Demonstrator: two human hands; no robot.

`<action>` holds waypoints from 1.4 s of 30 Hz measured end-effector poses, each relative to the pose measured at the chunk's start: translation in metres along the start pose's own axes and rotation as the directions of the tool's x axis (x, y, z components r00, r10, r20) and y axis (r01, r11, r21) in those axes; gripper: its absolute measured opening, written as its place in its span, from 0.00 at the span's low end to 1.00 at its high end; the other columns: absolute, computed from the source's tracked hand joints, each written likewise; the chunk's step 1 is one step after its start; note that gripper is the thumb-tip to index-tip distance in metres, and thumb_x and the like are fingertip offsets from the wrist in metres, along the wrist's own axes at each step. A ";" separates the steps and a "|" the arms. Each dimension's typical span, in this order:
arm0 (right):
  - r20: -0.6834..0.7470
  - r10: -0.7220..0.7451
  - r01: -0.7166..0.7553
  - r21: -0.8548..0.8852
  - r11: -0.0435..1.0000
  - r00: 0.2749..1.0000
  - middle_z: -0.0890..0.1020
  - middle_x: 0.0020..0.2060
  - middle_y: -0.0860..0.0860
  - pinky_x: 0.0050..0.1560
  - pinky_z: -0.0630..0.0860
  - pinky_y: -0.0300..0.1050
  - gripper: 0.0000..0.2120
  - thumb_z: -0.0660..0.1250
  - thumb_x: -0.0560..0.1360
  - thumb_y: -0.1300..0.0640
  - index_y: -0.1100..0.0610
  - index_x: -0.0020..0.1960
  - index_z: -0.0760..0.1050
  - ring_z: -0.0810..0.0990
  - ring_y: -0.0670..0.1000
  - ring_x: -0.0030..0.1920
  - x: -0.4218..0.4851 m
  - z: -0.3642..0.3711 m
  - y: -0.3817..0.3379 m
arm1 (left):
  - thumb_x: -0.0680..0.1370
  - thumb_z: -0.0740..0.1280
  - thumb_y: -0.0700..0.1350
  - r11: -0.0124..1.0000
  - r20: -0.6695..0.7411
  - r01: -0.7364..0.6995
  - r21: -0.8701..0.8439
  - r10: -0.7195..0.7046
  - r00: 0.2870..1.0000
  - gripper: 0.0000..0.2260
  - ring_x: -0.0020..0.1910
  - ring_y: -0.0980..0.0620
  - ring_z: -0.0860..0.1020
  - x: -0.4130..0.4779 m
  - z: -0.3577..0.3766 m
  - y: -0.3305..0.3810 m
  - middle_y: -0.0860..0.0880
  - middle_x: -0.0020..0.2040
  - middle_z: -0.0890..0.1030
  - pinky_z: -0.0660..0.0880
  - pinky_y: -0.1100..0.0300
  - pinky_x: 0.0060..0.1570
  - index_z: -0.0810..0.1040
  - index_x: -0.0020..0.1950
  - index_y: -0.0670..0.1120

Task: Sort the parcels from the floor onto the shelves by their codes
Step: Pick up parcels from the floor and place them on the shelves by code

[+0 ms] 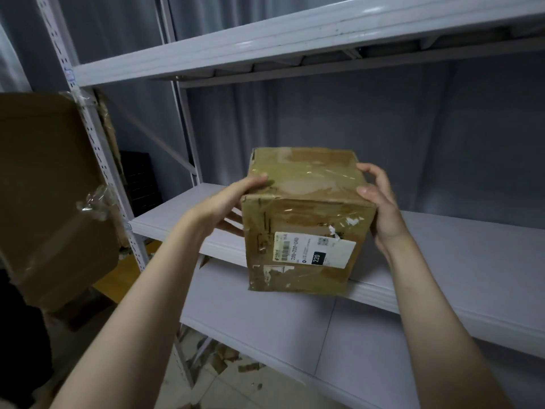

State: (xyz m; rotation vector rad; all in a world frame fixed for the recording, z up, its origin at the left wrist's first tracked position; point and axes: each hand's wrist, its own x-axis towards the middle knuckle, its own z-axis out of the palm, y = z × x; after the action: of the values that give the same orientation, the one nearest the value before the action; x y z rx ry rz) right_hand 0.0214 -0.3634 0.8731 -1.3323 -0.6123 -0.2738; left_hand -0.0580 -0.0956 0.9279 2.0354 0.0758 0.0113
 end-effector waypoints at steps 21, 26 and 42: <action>-0.337 0.067 -0.036 0.095 0.995 0.939 0.81 0.50 0.55 0.55 0.74 0.46 0.27 0.75 0.63 0.31 0.53 0.47 0.83 0.80 0.51 0.52 -0.066 0.036 0.039 | 0.64 0.82 0.51 0.790 -0.229 -0.390 0.473 0.538 0.811 0.37 0.70 0.53 0.66 -0.010 0.021 -0.120 0.57 0.74 0.60 0.68 0.46 0.68 0.72 0.71 0.56; -0.367 0.028 -0.061 -0.078 0.995 0.930 0.80 0.44 0.53 0.53 0.76 0.45 0.05 0.77 0.65 0.51 0.49 0.36 0.82 0.80 0.49 0.46 -0.066 0.060 0.052 | 0.66 0.80 0.52 0.869 -0.333 -0.295 0.397 0.436 0.836 0.35 0.68 0.56 0.66 -0.011 0.030 -0.161 0.55 0.73 0.62 0.71 0.54 0.65 0.73 0.70 0.52; -0.285 0.117 -0.120 0.007 0.993 0.951 0.78 0.59 0.51 0.57 0.75 0.39 0.30 0.71 0.61 0.49 0.51 0.62 0.72 0.77 0.47 0.60 -0.109 0.099 0.083 | 0.68 0.63 0.35 0.998 -0.017 0.057 0.005 -0.057 0.998 0.19 0.54 0.55 0.77 -0.033 -0.006 -0.164 0.48 0.57 0.80 0.77 0.58 0.51 0.79 0.58 0.40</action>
State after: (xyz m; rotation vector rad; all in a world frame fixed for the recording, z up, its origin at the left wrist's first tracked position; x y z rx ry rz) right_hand -0.0493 -0.2662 0.7552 -1.3038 -0.2869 -0.3634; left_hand -0.0993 -0.0186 0.7853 2.0378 0.1446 -0.0078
